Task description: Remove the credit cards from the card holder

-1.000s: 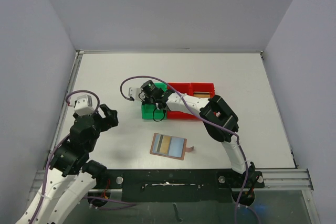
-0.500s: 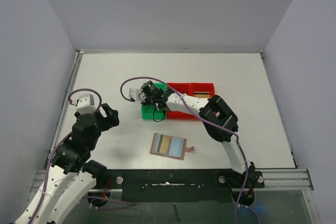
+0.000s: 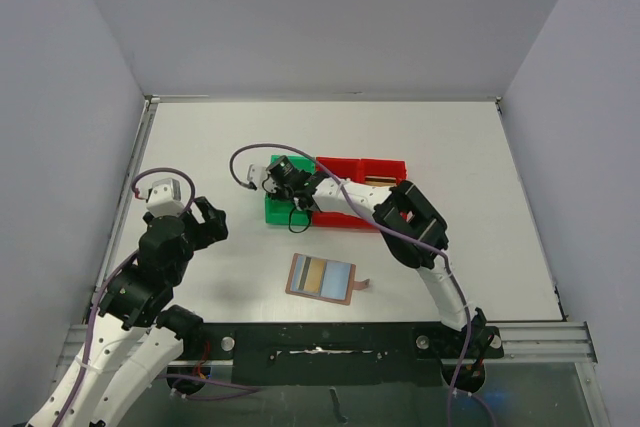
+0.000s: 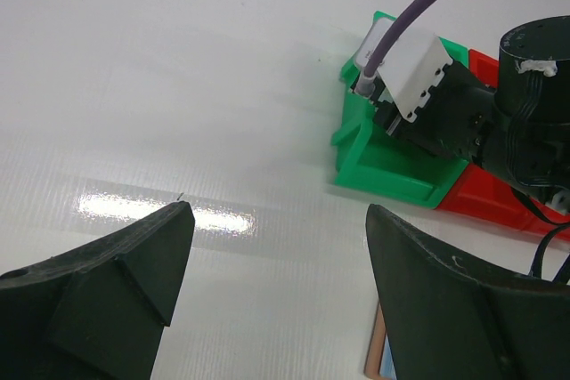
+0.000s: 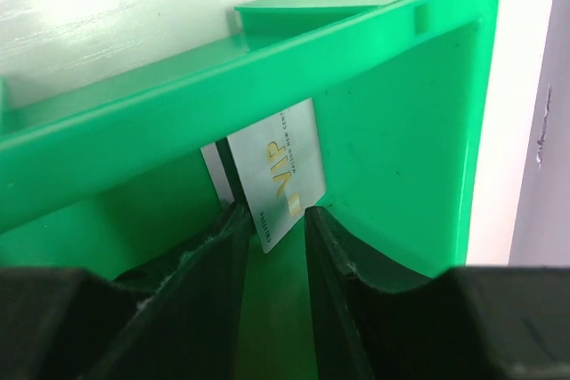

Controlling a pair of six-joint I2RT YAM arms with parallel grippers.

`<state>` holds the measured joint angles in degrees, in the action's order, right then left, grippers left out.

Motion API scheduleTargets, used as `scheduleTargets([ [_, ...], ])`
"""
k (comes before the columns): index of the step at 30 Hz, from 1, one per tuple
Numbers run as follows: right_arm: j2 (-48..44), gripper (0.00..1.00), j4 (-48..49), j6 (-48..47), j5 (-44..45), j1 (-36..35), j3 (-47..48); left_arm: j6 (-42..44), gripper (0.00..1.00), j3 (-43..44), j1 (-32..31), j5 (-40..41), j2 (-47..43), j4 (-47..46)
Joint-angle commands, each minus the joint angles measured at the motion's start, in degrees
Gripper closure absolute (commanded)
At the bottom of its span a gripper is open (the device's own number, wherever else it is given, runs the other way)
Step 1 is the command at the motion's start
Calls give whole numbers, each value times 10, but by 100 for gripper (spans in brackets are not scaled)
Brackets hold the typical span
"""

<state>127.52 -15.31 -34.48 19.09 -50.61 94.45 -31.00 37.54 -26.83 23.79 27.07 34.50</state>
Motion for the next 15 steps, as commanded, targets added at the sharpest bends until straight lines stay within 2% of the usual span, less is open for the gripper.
scheduleTargets([
  [1,1,67,12,67,22,8,35,6,22,8,3,-4,4,-24],
  [9,-31,60,11,167,-48,33,45,6,22,8,3,-4,3,-24],
  [15,-87,56,47,235,-92,45,36,7,22,6,3,-7,3,-26],
])
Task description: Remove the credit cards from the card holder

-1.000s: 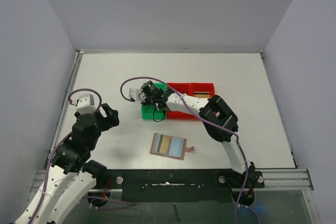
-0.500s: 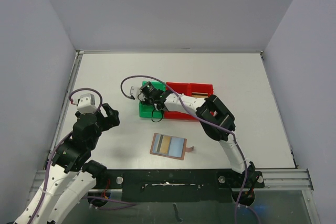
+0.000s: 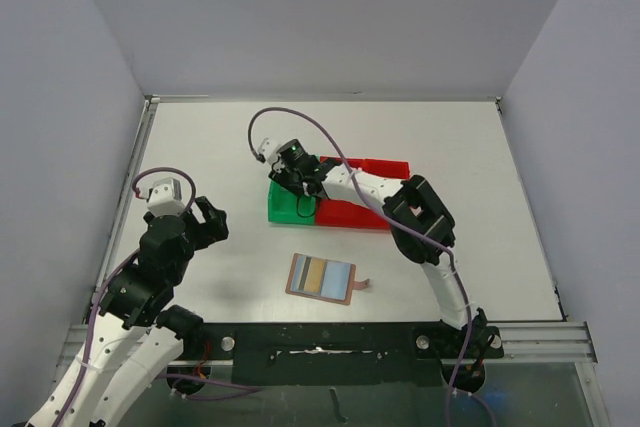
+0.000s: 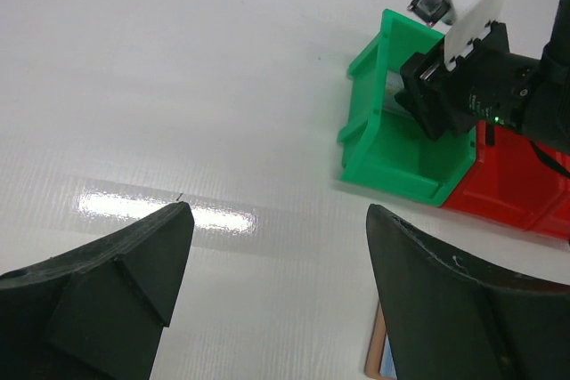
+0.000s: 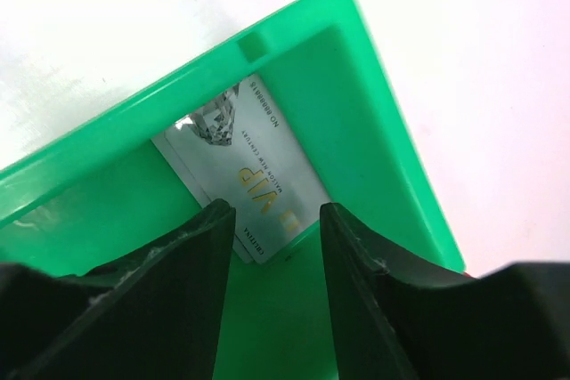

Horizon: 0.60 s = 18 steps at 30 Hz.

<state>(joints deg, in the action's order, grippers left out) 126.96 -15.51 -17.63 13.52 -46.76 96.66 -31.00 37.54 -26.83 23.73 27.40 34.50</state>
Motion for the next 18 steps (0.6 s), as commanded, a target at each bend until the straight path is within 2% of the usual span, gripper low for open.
scheduleTargets([
  [1,-96,55,63,76,-50,6,9,7,22,6,3,-7,1,-26],
  [4,-153,48,121,111,-75,6,-29,8,22,6,3,-10,4,-28],
  [7,-215,38,170,161,-59,8,-81,9,22,6,4,-14,8,-28],
  [11,-305,12,188,256,15,10,-162,10,22,5,4,-21,11,-32],
  [13,-349,3,174,303,20,17,-208,12,22,3,4,-27,15,-34],
  [14,-370,0,171,327,19,24,-234,12,22,3,4,-30,18,-35],
  [18,-448,2,188,418,-22,45,-345,14,22,3,5,-50,37,-46],
])
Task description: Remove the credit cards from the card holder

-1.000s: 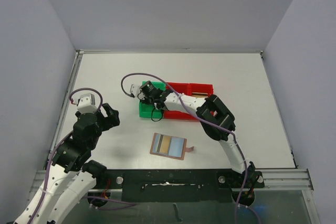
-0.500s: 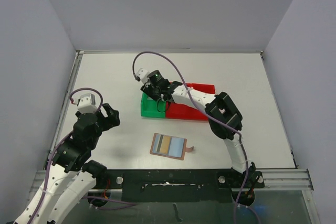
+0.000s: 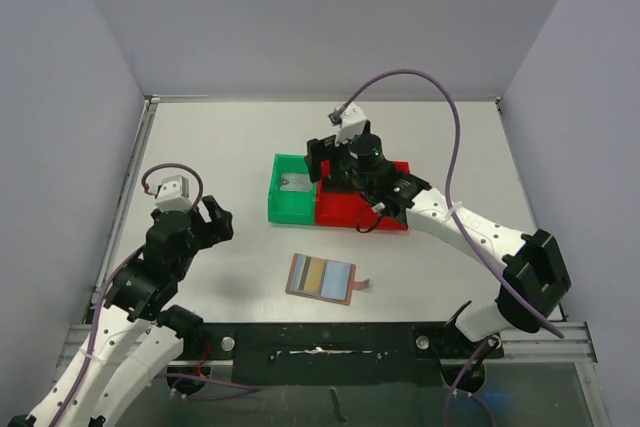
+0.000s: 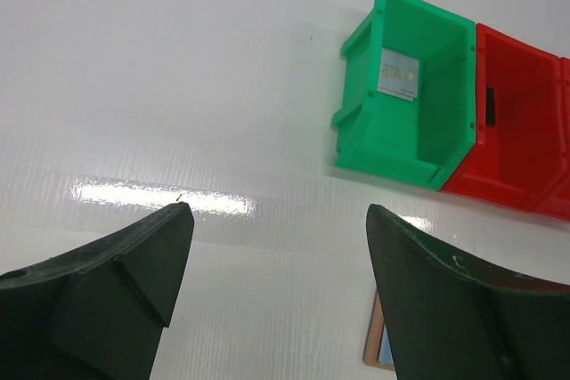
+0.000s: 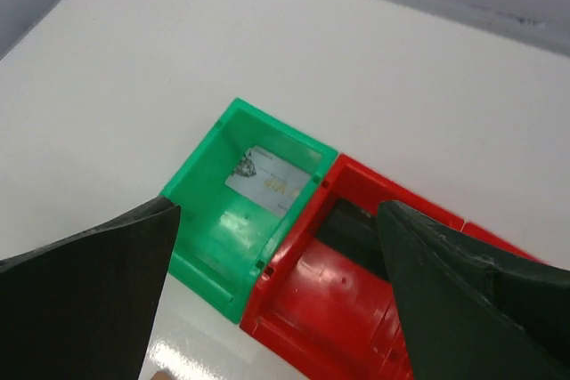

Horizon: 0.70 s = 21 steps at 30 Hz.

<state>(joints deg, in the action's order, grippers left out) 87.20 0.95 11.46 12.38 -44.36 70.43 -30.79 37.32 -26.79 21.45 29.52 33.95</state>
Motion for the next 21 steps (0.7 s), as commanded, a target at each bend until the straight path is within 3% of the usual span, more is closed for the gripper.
scheduleTargets([
  [1,-64,2,17,153,-5,22,-99,16,22,6,4,-45,22,-46],
  [6,-130,3,-32,286,-1,24,-179,19,22,-23,3,-164,56,-85],
  [11,-221,2,118,404,-112,16,-357,-75,22,-62,2,-271,114,-161],
  [14,-248,3,196,470,-112,-12,-436,-106,25,-74,1,-322,150,-201],
  [21,-220,1,124,504,-50,-93,-425,-101,27,-79,-3,-353,197,-215],
])
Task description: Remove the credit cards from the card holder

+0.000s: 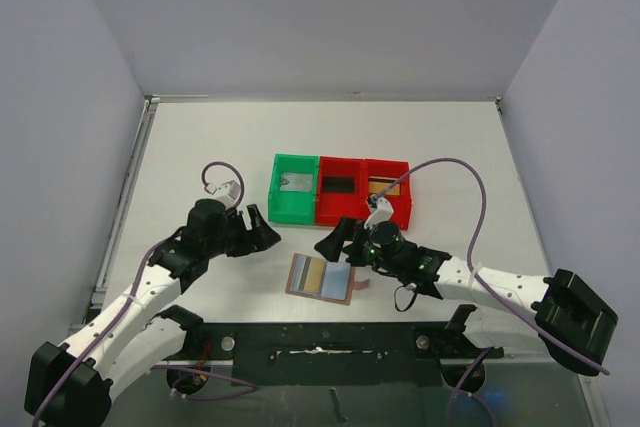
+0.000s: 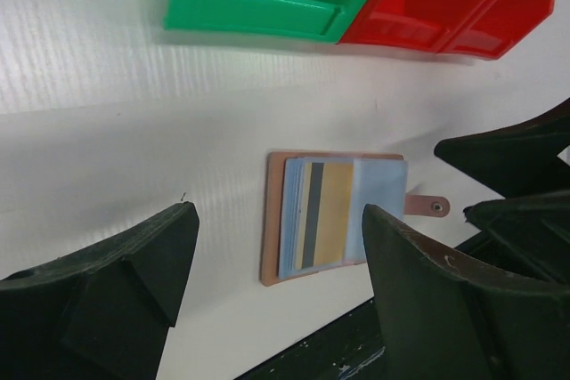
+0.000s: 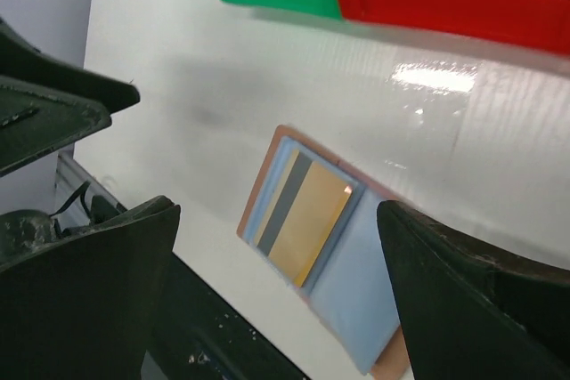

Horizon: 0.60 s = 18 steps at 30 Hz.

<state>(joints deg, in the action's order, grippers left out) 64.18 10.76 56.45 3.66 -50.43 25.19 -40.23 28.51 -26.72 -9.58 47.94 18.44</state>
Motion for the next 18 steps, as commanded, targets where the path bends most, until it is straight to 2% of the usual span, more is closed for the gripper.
scheduleTargets([
  [1,11,0,8,90,66,-45,25,-6,27,10,-4,-44,17,-57],
  [3,9,6,25,160,106,-63,0,-7,27,10,-6,-49,28,-54],
  [6,7,11,67,207,142,-88,-34,-17,27,8,-11,-53,40,-60],
  [11,10,16,24,222,161,-102,-19,-26,32,8,-29,-56,61,-51],
  [14,26,24,-23,244,158,-107,0,-18,34,7,-45,-61,75,-37],
  [18,42,32,9,250,139,-109,-12,-28,38,9,-68,-59,94,-63],
])
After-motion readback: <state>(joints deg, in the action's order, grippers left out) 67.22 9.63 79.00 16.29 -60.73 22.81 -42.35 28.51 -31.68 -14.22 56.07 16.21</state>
